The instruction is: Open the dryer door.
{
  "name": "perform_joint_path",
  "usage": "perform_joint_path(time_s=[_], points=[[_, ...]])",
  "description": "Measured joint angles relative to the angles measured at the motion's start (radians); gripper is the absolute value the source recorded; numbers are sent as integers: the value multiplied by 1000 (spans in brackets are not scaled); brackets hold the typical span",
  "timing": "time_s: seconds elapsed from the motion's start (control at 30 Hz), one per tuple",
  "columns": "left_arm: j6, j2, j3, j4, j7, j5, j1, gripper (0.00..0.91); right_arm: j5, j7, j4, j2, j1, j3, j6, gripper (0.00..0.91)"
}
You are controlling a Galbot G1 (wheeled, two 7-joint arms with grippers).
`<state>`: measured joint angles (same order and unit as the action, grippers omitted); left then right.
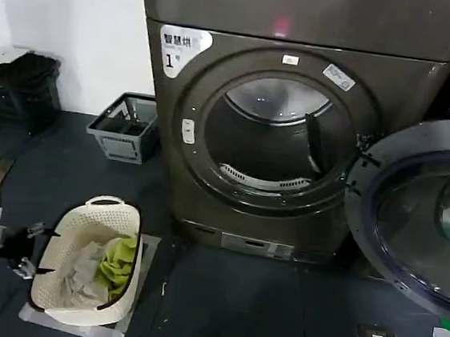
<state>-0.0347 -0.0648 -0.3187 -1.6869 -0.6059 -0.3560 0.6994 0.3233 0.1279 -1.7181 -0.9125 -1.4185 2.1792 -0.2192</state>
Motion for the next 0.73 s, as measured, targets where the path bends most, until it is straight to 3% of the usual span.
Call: perform_joint_path(time_s=[0.73], points=[[-6,-3,10,-21,-42,1,-10,907,1,8,9,1,-13,27,0,907]])
